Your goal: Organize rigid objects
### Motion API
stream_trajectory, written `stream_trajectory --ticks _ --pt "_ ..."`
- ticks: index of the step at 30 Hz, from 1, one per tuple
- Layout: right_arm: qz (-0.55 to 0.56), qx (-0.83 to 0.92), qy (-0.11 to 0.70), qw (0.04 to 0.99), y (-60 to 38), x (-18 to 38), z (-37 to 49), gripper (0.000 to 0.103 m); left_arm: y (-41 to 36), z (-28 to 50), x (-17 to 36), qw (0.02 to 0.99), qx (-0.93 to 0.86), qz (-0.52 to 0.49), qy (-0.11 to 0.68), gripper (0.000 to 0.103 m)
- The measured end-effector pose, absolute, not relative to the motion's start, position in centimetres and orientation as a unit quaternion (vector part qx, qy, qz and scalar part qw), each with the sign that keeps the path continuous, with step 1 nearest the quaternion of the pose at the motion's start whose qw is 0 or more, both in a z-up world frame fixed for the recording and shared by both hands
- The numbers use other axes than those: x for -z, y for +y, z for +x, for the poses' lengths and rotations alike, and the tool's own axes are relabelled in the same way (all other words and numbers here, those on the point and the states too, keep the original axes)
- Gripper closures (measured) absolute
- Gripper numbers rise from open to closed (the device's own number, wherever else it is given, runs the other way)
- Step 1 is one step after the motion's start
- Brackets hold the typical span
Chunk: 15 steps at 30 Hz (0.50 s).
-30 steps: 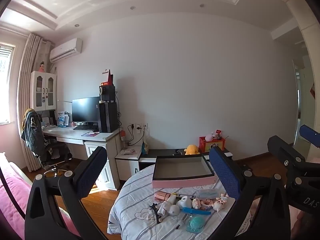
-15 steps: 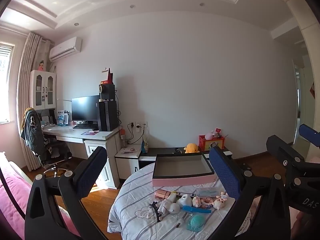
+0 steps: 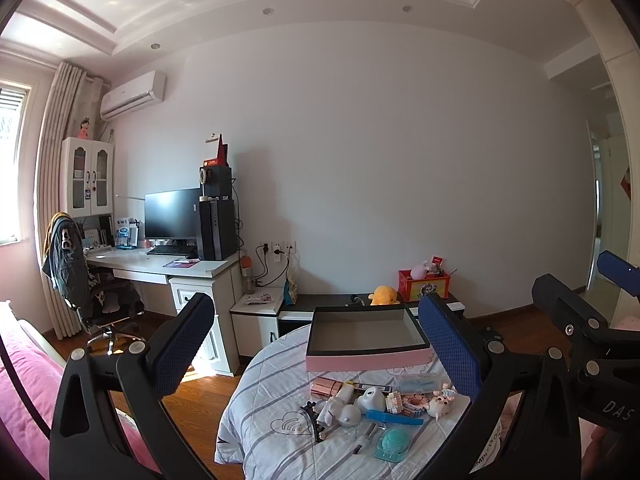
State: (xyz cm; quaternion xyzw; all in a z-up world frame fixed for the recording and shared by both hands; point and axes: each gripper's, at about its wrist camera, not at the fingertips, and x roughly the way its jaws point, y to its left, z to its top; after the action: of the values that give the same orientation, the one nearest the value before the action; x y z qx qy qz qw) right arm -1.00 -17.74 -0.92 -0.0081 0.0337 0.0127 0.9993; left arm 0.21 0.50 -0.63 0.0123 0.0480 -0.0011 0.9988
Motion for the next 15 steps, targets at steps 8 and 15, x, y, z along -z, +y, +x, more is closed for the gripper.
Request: stream_trajectory --ticks 8,15 --pt "-0.009 -0.013 0.034 0.999 -17.68 0.85 -1.00 0.000 0.44 0.20 0.80 0.999 0.001 0.013 0.048 0.000" --pt "-0.010 -0.014 0.034 0.999 -17.61 0.89 -0.95 0.000 0.63 0.13 0.92 0.999 0.001 0.012 0.048 0.000"
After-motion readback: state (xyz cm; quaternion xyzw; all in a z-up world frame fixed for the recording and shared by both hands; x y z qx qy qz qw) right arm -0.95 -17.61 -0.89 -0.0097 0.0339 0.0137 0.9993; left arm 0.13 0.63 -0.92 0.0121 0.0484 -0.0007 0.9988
